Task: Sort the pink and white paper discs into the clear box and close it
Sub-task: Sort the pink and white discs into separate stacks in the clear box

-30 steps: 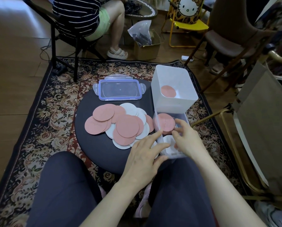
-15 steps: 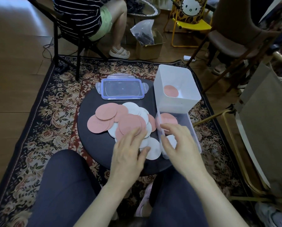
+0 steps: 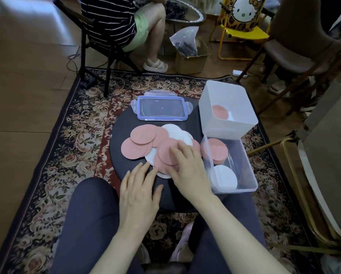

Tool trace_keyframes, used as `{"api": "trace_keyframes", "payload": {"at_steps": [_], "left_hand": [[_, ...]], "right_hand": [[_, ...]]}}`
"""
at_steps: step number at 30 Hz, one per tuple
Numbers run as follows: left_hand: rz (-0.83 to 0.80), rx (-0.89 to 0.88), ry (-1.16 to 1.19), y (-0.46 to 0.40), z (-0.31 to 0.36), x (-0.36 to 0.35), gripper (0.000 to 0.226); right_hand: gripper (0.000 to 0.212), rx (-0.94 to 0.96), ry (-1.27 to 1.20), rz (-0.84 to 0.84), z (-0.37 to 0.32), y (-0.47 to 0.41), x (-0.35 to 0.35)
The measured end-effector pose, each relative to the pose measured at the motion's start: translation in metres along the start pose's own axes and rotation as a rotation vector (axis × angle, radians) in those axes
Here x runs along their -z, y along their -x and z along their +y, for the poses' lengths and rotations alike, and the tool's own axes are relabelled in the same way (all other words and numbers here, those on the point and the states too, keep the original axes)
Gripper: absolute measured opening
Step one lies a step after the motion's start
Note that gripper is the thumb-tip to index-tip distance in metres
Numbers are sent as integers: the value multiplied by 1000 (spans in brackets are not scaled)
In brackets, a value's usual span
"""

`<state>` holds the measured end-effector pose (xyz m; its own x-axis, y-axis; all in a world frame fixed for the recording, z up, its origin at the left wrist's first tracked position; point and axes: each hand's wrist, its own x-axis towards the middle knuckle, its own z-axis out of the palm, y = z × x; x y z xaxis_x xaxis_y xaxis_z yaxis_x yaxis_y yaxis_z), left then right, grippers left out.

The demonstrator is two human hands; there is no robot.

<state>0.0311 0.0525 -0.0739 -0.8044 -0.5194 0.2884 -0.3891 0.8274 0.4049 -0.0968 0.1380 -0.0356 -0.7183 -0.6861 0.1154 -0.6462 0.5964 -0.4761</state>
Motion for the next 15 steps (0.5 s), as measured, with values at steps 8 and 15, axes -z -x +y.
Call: {"api": "trace_keyframes", "payload": {"at_steps": [8,15], "left_hand": [[18,-16,28,1,-4,-1,45],[-24,-4,52,-2,-5,1,46]], "right_hand": [[16,31,30,94,4,2,-5],[17,-18,-60,427,-7,8,3]]}}
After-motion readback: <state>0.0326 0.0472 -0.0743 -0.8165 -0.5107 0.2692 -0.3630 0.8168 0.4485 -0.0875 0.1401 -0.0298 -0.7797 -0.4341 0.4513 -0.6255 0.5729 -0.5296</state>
